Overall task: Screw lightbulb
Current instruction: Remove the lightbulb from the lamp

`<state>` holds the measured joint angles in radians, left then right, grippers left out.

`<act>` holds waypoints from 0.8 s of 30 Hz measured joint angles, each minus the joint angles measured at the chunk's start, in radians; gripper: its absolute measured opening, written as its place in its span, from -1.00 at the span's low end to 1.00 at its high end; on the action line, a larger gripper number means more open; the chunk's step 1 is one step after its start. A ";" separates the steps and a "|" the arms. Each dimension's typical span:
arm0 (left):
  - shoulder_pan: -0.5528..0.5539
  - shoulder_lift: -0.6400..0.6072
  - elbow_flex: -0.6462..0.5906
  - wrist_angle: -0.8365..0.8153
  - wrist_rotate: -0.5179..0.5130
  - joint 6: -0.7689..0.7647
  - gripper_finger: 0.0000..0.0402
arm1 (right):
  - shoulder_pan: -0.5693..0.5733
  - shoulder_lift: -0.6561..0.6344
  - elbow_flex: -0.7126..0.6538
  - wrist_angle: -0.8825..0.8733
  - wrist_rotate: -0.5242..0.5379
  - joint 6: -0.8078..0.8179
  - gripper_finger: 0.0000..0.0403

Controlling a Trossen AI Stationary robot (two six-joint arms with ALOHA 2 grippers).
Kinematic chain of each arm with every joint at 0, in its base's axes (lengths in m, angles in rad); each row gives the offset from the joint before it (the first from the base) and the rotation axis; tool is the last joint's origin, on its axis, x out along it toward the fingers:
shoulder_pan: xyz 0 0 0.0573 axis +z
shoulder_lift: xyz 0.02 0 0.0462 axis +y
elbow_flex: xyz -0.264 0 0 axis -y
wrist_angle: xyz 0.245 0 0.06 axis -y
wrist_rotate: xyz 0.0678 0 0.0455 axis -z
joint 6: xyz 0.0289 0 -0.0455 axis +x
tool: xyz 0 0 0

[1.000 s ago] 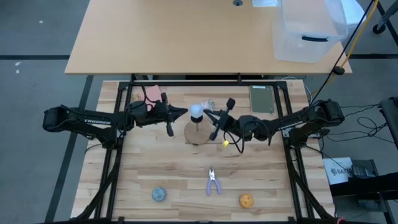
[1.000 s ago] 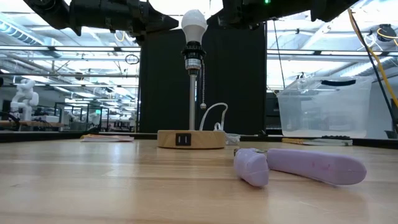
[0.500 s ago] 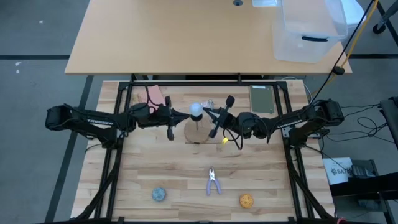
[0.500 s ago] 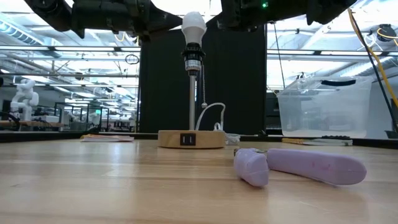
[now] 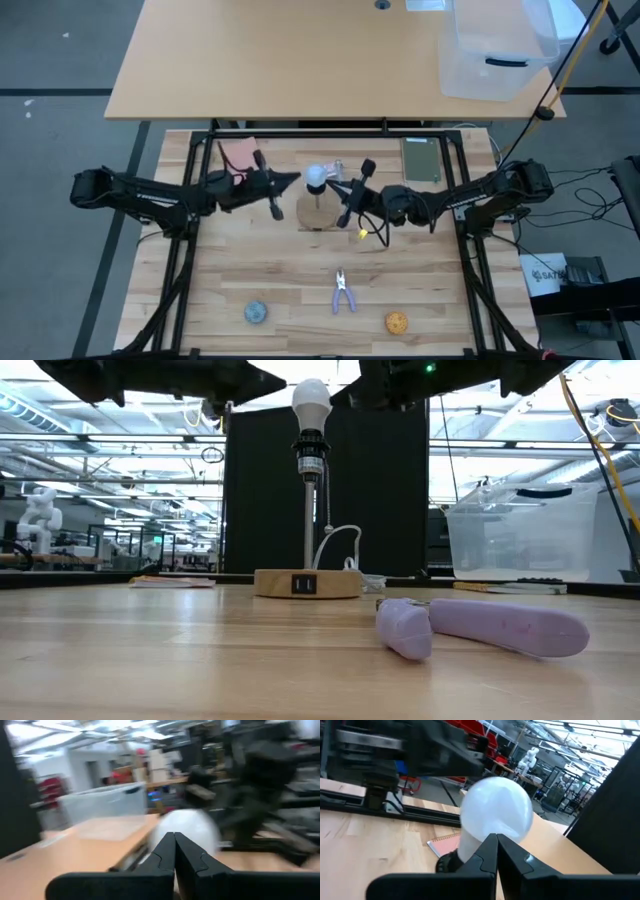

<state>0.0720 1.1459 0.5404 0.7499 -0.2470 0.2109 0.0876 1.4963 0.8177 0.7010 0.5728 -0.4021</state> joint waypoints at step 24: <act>0.066 0.137 0.093 -0.040 0.069 -0.154 -1.00 | -0.016 0.000 0.000 0.053 -0.004 -0.074 -1.00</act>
<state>0.1382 1.2827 0.6334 0.7103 -0.1776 0.0566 0.0713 1.4967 0.8181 0.7540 0.5690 -0.4762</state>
